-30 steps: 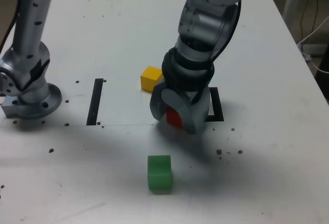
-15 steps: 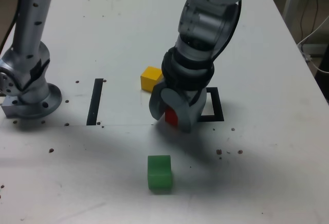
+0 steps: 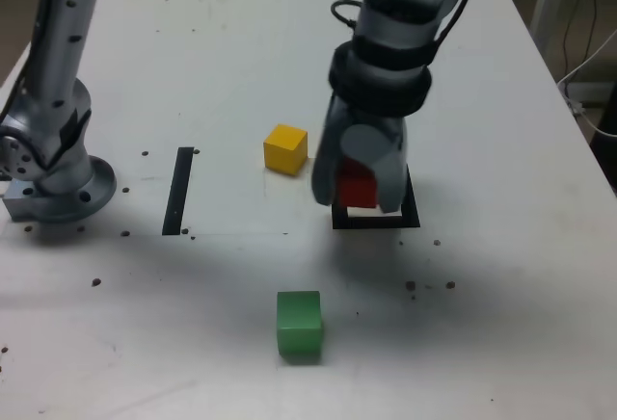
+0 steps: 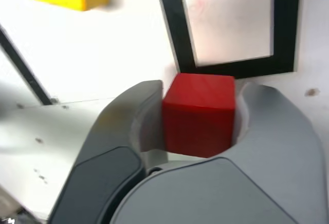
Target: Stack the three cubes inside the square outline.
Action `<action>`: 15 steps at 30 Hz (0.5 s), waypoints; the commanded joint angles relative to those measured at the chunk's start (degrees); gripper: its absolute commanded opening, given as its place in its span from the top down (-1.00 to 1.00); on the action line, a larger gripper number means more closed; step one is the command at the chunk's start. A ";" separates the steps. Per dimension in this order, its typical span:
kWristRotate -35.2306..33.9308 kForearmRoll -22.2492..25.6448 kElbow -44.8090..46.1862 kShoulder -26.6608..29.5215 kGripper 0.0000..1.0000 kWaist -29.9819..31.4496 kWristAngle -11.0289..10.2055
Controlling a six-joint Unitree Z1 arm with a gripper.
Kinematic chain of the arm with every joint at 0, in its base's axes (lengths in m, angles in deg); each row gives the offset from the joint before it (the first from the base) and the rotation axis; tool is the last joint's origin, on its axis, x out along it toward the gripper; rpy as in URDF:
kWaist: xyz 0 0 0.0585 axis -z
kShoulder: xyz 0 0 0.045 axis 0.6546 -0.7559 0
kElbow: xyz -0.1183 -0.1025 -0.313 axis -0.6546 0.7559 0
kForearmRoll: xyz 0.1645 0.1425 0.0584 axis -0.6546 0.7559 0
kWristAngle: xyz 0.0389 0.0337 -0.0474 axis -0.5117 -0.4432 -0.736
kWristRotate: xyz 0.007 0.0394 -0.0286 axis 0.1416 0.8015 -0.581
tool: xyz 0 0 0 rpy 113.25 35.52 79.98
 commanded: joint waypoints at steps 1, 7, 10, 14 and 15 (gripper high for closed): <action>-0.07 -0.12 -0.53 -0.90 0.52 -0.81 0.39; -0.06 -1.09 -0.46 -2.51 0.52 -3.60 1.40; 0.01 -1.59 0.07 -2.81 0.52 -4.62 1.50; 0.25 -2.11 0.33 -2.97 0.52 -5.50 1.23; 0.30 -2.25 0.38 -3.01 0.52 -5.67 1.16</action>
